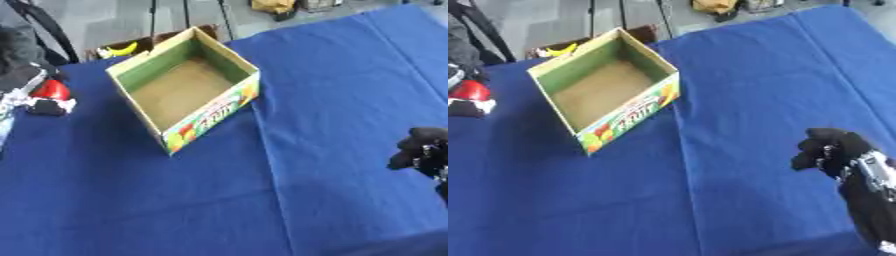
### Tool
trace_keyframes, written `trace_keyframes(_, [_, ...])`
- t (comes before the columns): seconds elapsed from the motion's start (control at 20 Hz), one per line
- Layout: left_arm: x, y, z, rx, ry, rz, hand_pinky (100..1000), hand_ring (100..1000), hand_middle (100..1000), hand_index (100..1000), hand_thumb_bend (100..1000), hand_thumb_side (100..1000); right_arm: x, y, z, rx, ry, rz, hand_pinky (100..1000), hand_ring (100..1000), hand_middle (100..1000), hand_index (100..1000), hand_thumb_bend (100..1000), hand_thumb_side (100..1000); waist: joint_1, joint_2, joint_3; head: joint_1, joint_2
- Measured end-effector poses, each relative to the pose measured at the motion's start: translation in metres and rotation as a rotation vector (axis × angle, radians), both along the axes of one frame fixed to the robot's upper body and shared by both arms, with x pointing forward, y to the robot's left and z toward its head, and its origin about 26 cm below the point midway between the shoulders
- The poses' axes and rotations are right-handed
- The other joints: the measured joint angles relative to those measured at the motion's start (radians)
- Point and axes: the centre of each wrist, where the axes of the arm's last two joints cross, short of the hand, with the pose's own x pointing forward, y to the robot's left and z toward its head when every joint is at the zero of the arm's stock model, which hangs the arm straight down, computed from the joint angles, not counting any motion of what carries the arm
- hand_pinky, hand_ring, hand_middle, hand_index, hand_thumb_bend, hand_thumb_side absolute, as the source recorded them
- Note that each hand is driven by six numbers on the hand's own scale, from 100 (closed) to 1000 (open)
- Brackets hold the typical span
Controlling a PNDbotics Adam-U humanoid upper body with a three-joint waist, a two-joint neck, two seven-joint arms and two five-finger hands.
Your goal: Pick up objects on the table and place them in the box.
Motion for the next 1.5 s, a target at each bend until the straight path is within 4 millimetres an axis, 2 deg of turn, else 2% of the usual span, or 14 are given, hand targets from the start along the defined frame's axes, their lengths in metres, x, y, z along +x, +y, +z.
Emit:
trace_keyframes(0.35, [0.009,-0.018,0.035,-0.023,-0.063,-0.105,364,529,615,774,100,272,-0.001,0.000,-0.002,0.000,0.010,0.003,601,589,608,763,100,843,-0.001,-0.012,-0.012,0.002,0.001])
trace_keyframes(0.55, [0.022,-0.045,0.055,-0.013,-0.089,-0.203,364,531,615,772,100,273,-0.001,0.000,-0.001,0.002,0.008,0.012,602,589,608,764,100,836,-0.004,-0.015,-0.031,0.016,0.001])
trace_keyframes(0.75, [0.034,-0.073,0.064,0.007,-0.096,-0.290,362,533,616,769,100,270,0.000,0.002,0.001,0.003,0.003,0.029,602,589,608,764,100,838,-0.003,-0.017,-0.048,0.028,0.001])
trace_keyframes(1.1, [0.048,-0.112,0.053,0.055,-0.046,-0.393,366,541,619,769,100,260,0.002,0.006,0.003,-0.002,-0.005,0.059,603,589,608,764,100,841,0.003,-0.011,-0.084,0.043,0.000])
trace_keyframes(1.5, [0.057,-0.137,0.022,0.128,0.055,-0.450,378,560,638,769,100,229,0.003,0.009,0.006,-0.006,-0.007,0.081,604,590,608,764,100,853,0.010,-0.005,-0.098,0.052,0.000])
